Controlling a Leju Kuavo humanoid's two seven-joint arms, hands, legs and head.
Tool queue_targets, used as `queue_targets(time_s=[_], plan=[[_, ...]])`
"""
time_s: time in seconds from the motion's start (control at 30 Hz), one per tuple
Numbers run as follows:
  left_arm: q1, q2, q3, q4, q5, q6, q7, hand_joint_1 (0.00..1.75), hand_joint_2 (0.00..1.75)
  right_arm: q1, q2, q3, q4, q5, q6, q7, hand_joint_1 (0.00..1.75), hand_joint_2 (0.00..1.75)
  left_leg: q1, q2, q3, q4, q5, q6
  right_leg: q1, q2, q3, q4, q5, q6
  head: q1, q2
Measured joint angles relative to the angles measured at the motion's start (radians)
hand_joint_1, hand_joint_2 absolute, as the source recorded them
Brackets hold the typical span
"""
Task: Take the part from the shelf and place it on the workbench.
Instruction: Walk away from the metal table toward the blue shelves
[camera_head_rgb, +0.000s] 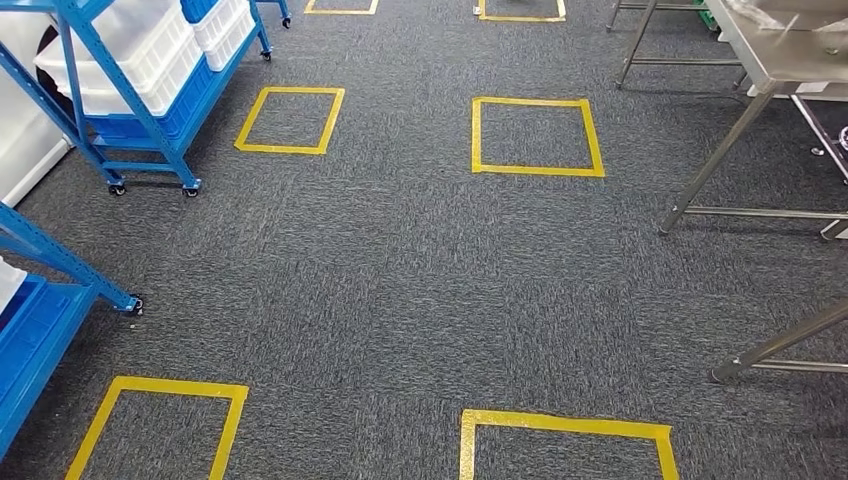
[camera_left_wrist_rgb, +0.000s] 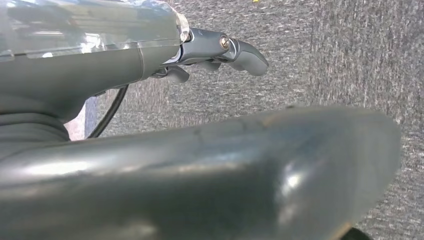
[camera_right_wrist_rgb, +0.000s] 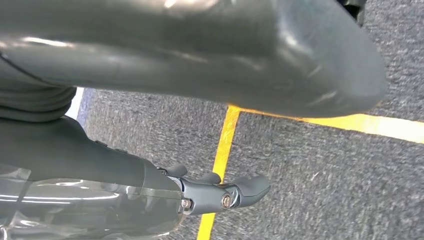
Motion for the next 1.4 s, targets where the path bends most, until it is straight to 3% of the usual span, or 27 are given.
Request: queue_targets(time_s=[0.1,0.13,0.17,0.23,0.27,0.3,0.33,0.4,0.47,0.5,0.57,0.63,0.67,0.77,0.8,0.83,0.87,0.9,0.97,1.03,1.1,1.13,1.17,1.23,1.3,1.33,1.4], plan=[[-0.001,0.0,0.001,0.0,-0.01,0.002,0.002,0.0,0.0,0.0,-0.001,-0.001,0.0,-0.008,0.005,-0.003,0.0,0.0,-0.006,-0.008,0.0,-0.012,0.002,0.009,0.001,-0.012,0.001,-0.001,-0.001,0.013,0.0,0.0],[-0.001,-0.002,0.001,0.0,-0.018,0.007,0.004,0.0,0.0,0.002,-0.005,-0.001,0.0,-0.015,0.008,-0.006,0.0,0.0,-0.005,-0.018,0.002,-0.02,0.009,0.017,0.0,0.0,-0.008,0.022,-0.019,0.022,0.001,0.0],[-0.001,-0.005,0.001,0.0,-0.027,0.012,0.007,0.0,0.0,0.004,-0.009,-0.003,0.0,-0.023,0.01,-0.008,0.0,0.0,-0.003,-0.028,0.004,-0.028,0.015,0.023,-0.003,0.016,-0.026,0.064,-0.046,0.029,0.001,0.0],[-0.002,-0.013,0.0,0.0,-0.041,0.022,0.014,0.0,0.0,0.01,-0.019,-0.006,0.0,-0.036,0.012,-0.009,0.0,0.0,0.002,-0.046,0.008,-0.039,0.026,0.032,-0.009,0.053,-0.09,0.199,-0.118,0.041,0.002,0.0],[-0.003,-0.016,0.0,0.0,-0.045,0.024,0.017,0.0,0.0,0.013,-0.023,-0.009,0.0,-0.04,0.013,-0.009,0.0,0.0,0.001,-0.054,0.007,-0.038,0.026,0.032,-0.01,0.056,-0.116,0.25,-0.135,0.043,0.002,0.0],[-0.003,-0.019,-0.001,0.0,-0.047,0.027,0.02,0.0,0.0,0.016,-0.027,-0.012,0.0,-0.043,0.014,-0.008,0.0,0.0,0.002,-0.062,0.007,-0.036,0.025,0.032,-0.012,0.056,-0.128,0.27,-0.131,0.046,0.002,0.0],[-0.003,-0.023,-0.001,0.0,-0.049,0.029,0.023,0.0,0.0,0.018,-0.031,-0.015,0.0,-0.045,0.014,-0.007,0.0,0.0,0.003,-0.071,0.008,-0.034,0.024,0.03,-0.014,0.057,-0.12,0.25,-0.106,0.048,0.002,0.0],[-0.003,-0.03,-0.002,0.0,-0.051,0.032,0.027,0.0,0.0,0.023,-0.038,-0.02,0.0,-0.048,0.014,-0.006,0.0,0.0,0.006,-0.088,0.008,-0.026,0.019,0.024,-0.021,0.072,-0.063,0.124,-0.033,0.051,0.002,0.0],[-0.004,-0.034,-0.004,0.0,-0.052,0.034,0.028,0.0,0.0,0.025,-0.043,-0.023,0.0,-0.05,0.015,-0.007,0.0,0.0,0.005,-0.1,0.002,-0.015,0.012,0.013,-0.022,0.094,-0.019,0.026,0.004,0.048,0.002,0.0],[-0.005,-0.035,-0.004,0.0,-0.052,0.034,0.028,0.0,0.0,0.025,-0.044,-0.025,0.0,-0.05,0.015,-0.008,0.0,0.0,0.004,-0.104,-0.001,-0.012,0.011,0.008,-0.022,0.1,-0.014,0.011,0.005,0.044,0.002,0.0],[-0.004,-0.038,-0.004,0.0,-0.052,0.034,0.029,0.0,0.0,0.023,-0.046,-0.028,0.0,-0.05,0.015,-0.01,0.0,0.0,0.005,-0.111,-0.005,-0.012,0.01,-0.003,-0.019,0.09,-0.014,0.009,0.006,0.032,0.001,0.0],[-0.004,-0.041,-0.004,0.0,-0.051,0.034,0.03,0.0,0.0,0.023,-0.048,-0.029,0.0,-0.05,0.017,-0.012,0.0,0.0,0.007,-0.099,-0.014,0.012,-0.008,-0.013,-0.019,0.076,-0.011,0.004,0.008,0.018,0.0,0.0],[-0.005,-0.042,-0.004,0.0,-0.051,0.033,0.03,0.0,0.0,0.024,-0.049,-0.029,0.0,-0.05,0.018,-0.013,0.0,0.0,0.008,-0.085,-0.031,0.051,-0.033,-0.018,-0.019,0.068,-0.011,0.001,0.009,0.012,-0.001,0.0],[-0.007,-0.045,-0.004,0.001,-0.051,0.031,0.031,0.0,0.0,0.027,-0.051,-0.029,0.0,-0.048,0.021,-0.015,0.0,0.0,0.011,-0.055,-0.122,0.244,-0.126,-0.025,-0.013,0.043,-0.01,0.0,0.006,0.003,-0.003,0.0],[-0.007,-0.046,-0.004,0.002,-0.05,0.031,0.031,0.0,0.0,0.027,-0.052,-0.029,0.0,-0.047,0.021,-0.015,0.0,0.0,0.012,-0.053,-0.14,0.279,-0.133,-0.025,-0.011,0.034,-0.01,0.001,0.005,0.002,-0.003,0.0],[-0.007,-0.048,-0.004,0.002,-0.05,0.031,0.031,0.0,0.0,0.027,-0.053,-0.029,0.0,-0.046,0.021,-0.016,0.0,0.0,0.012,-0.051,-0.139,0.278,-0.12,-0.024,-0.009,0.027,-0.009,0.001,0.004,0.002,-0.003,0.0],[-0.006,-0.048,-0.004,0.002,-0.049,0.032,0.031,0.0,0.0,0.026,-0.053,-0.029,0.0,-0.045,0.022,-0.016,0.0,0.0,0.011,-0.049,-0.117,0.233,-0.09,-0.02,-0.007,0.02,-0.007,0.001,0.003,0.002,-0.002,0.0],[-0.006,-0.049,-0.004,0.003,-0.048,0.032,0.031,0.0,0.0,0.026,-0.054,-0.029,0.0,-0.044,0.023,-0.016,0.0,0.0,0.01,-0.041,-0.08,0.161,-0.051,-0.015,-0.006,0.014,-0.004,0.001,0.002,0.003,-0.002,0.0],[-0.008,-0.049,-0.004,0.003,-0.046,0.032,0.031,0.0,0.0,0.025,-0.054,-0.029,0.001,-0.043,0.026,-0.017,0.0,0.0,0.001,-0.015,-0.016,0.031,-0.005,-0.002,-0.004,0.003,0.0,0.001,-0.001,0.008,-0.002,0.0],[-0.009,-0.049,-0.004,0.003,-0.045,0.032,0.031,0.0,0.0,0.025,-0.054,-0.03,0.001,-0.043,0.028,-0.018,0.0,0.0,-0.009,-0.005,0.0,-0.01,0.001,0.006,-0.004,-0.006,0.002,0.001,-0.002,0.017,-0.002,0.0],[-0.008,-0.05,-0.004,0.003,-0.045,0.032,0.034,0.0,0.0,0.023,-0.054,-0.031,0.0,-0.043,0.028,-0.019,0.0,0.0,-0.008,-0.019,0.003,-0.02,0.009,0.015,-0.007,-0.01,0.006,0.001,-0.005,0.028,-0.002,0.0],[-0.008,-0.05,-0.004,0.003,-0.046,0.032,0.035,0.0,0.0,0.023,-0.055,-0.031,0.0,-0.043,0.027,-0.02,0.0,0.0,-0.005,-0.024,0.008,-0.028,0.014,0.021,-0.009,0.0,0.003,0.012,-0.014,0.033,-0.001,0.0],[-0.008,-0.051,-0.004,0.003,-0.046,0.032,0.037,0.0,0.0,0.023,-0.055,-0.031,0.0,-0.043,0.027,-0.021,0.0,0.0,-0.002,-0.03,0.011,-0.035,0.02,0.026,-0.009,0.016,-0.009,0.041,-0.034,0.038,-0.001,0.0],[-0.01,-0.052,-0.004,0.003,-0.046,0.032,0.039,0.0,0.0,0.025,-0.057,-0.033,0.0,-0.043,0.027,-0.022,0.0,0.0,0.0,-0.041,0.013,-0.041,0.026,0.033,-0.011,0.049,-0.065,0.157,-0.097,0.045,0.001,0.0],[-0.011,-0.053,-0.004,0.003,-0.046,0.032,0.039,0.0,0.0,0.027,-0.058,-0.035,0.0,-0.043,0.027,-0.023,0.0,0.0,0.0,-0.054,0.011,-0.039,0.027,0.034,-0.014,0.057,-0.122,0.267,-0.133,0.051,0.001,0.0],[-0.01,-0.054,-0.004,0.003,-0.046,0.032,0.04,0.0,0.0,0.027,-0.059,-0.036,0.001,-0.043,0.027,-0.023,0.0,0.0,0.001,-0.063,0.012,-0.038,0.026,0.033,-0.017,0.057,-0.13,0.276,-0.122,0.054,0.001,0.0],[-0.01,-0.056,-0.004,0.003,-0.046,0.032,0.039,0.0,0.0,0.029,-0.06,-0.037,0.001,-0.043,0.027,-0.023,0.0,0.0,0.004,-0.082,0.012,-0.03,0.022,0.027,-0.024,0.062,-0.089,0.179,-0.05,0.058,0.001,0.0]])
